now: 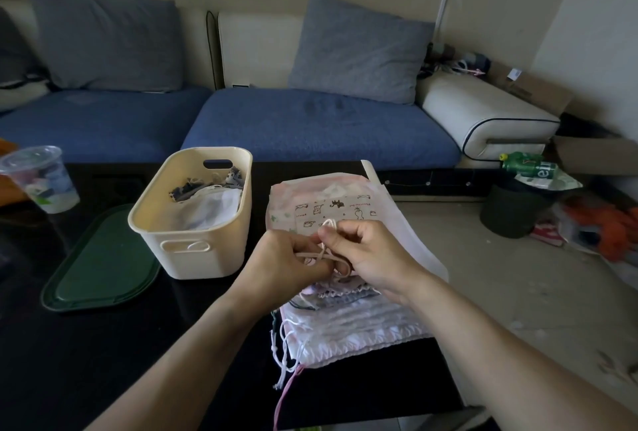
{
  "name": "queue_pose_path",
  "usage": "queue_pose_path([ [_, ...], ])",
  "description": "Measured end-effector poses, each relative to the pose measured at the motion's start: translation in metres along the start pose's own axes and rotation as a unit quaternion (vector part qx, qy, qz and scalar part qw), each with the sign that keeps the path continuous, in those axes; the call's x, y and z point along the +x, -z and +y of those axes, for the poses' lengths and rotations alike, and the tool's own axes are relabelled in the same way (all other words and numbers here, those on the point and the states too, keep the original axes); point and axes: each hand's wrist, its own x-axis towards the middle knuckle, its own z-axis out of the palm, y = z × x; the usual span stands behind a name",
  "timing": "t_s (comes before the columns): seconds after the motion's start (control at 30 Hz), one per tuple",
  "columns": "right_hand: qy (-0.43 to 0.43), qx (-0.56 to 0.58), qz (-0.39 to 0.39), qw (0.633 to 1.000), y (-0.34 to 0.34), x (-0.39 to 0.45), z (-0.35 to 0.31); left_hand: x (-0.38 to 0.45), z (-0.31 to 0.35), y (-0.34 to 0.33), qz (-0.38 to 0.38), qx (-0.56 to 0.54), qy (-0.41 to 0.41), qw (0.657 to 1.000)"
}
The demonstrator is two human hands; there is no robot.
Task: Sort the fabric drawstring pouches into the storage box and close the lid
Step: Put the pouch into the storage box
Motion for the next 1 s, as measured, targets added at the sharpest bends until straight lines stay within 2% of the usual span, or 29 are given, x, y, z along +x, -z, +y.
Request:
queue_pose_path([
  [0.23,-0.084,0.037,0.038,0.995,0.001,0.005,0.002,0.002,-0.008,-0.009,0.139,0.116,-0.075,0.981],
  [0.37,-0.089,0.053,0.03,0.994,0.0,0.007,0.0,0.002,-0.011,-0.013,0.138,0.158,-0.156,0.965],
  [0.47,-0.09,0.04,0.024,0.995,0.002,0.01,0.0,0.004,-0.011,-0.012,0.097,0.167,-0.169,0.967],
  [0.57,-0.08,-0.028,-0.025,0.996,0.004,0.012,0.004,0.005,-0.011,-0.006,0.007,0.029,-0.104,0.994],
  [0.67,-0.061,-0.077,-0.049,0.994,0.001,0.012,0.004,0.008,-0.011,0.002,-0.075,-0.074,-0.028,0.994],
  [0.73,-0.042,-0.081,-0.025,0.996,-0.001,0.014,0.007,0.009,-0.013,0.005,-0.148,-0.147,0.032,0.977],
  [0.83,-0.021,-0.089,-0.012,0.996,0.0,0.018,0.011,0.011,-0.015,0.004,-0.254,-0.233,0.095,0.934],
  [0.9,-0.04,-0.086,-0.016,0.995,0.001,0.016,0.012,0.011,-0.014,0.004,-0.275,-0.262,0.138,0.915],
  [1.0,-0.024,-0.123,0.014,0.992,0.007,0.01,0.008,0.012,-0.015,0.002,-0.219,-0.294,0.209,0.906],
])
